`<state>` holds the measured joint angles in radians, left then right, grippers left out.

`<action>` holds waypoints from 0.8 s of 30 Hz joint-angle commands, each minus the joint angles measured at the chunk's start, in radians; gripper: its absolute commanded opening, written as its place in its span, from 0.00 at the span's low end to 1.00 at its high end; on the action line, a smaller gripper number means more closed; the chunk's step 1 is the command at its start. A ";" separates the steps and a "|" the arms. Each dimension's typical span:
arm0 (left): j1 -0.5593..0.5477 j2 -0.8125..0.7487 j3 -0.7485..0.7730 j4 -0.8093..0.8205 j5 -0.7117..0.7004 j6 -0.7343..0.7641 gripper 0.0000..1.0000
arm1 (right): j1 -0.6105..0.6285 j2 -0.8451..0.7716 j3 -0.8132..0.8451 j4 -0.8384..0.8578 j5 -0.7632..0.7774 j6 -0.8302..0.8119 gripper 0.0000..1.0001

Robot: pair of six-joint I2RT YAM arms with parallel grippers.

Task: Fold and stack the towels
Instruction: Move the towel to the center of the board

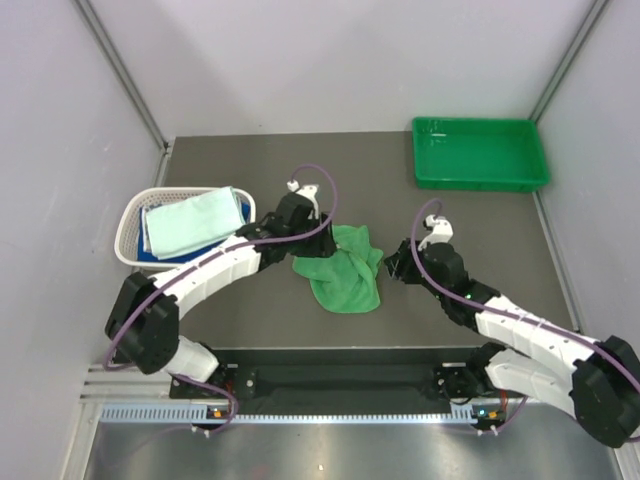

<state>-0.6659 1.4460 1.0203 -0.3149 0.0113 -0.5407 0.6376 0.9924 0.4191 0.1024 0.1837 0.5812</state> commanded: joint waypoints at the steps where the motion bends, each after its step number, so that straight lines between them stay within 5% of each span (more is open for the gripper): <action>1: -0.041 0.068 0.081 0.057 0.023 -0.002 0.63 | 0.017 -0.034 -0.031 0.060 0.028 0.032 0.51; 11: -0.040 0.350 0.231 0.037 -0.036 -0.050 0.64 | 0.037 -0.020 -0.109 0.135 -0.101 0.017 0.46; 24: -0.034 0.395 0.250 0.115 -0.053 -0.090 0.62 | 0.117 0.061 -0.187 0.249 -0.075 0.020 0.41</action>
<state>-0.7071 1.8568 1.2308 -0.2687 -0.0200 -0.6086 0.7353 1.0508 0.2390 0.2718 0.0879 0.6098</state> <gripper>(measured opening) 0.621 0.419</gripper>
